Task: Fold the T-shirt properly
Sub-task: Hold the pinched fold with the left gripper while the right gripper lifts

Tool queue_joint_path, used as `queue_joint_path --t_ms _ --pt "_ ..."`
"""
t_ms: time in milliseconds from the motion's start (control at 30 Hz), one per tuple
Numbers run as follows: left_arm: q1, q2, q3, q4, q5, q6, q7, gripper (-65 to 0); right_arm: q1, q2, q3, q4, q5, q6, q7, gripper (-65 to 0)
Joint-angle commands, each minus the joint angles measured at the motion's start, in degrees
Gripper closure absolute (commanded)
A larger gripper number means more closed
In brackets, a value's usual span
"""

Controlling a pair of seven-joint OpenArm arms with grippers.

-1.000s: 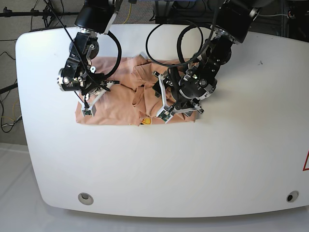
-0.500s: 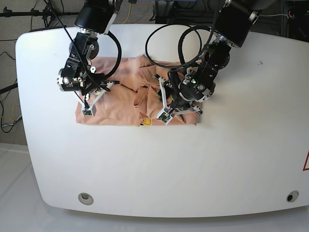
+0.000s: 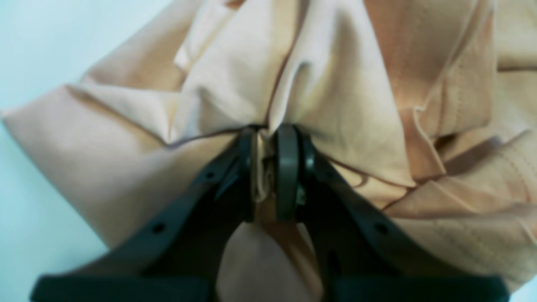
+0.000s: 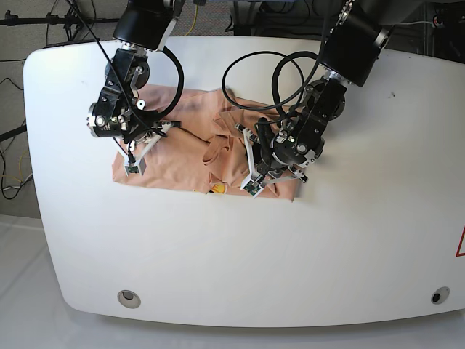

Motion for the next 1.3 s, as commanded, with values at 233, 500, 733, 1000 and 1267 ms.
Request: queue_joint_path --t_ms 233,500,733,1000,1267 --pt "-3.3 -0.7 -0.2 0.8 0.5 0.1 -0.5 -4.8 0.1 0.0 -0.1 -0.1 -0.2 0.0 -1.3 0.0" --pt "-4.4 -0.7 -0.2 0.8 0.5 0.1 -0.6 -4.8 0.1 0.0 -0.1 -0.1 -0.2 0.0 -1.3 0.0" --pt "-3.5 -0.7 -0.2 0.8 0.6 0.1 -0.6 -4.8 0.1 0.0 -0.1 -0.1 -0.2 0.0 -1.3 0.0" --pt "-1.7 -1.3 -0.3 0.8 0.6 0.1 -0.6 -4.8 0.1 0.0 -0.1 -0.1 -0.2 0.0 -1.3 0.0" --pt "-0.7 -2.2 -0.3 0.8 0.5 0.1 -0.7 -4.9 0.3 0.0 -0.1 -0.1 -0.2 0.0 -1.3 0.0"
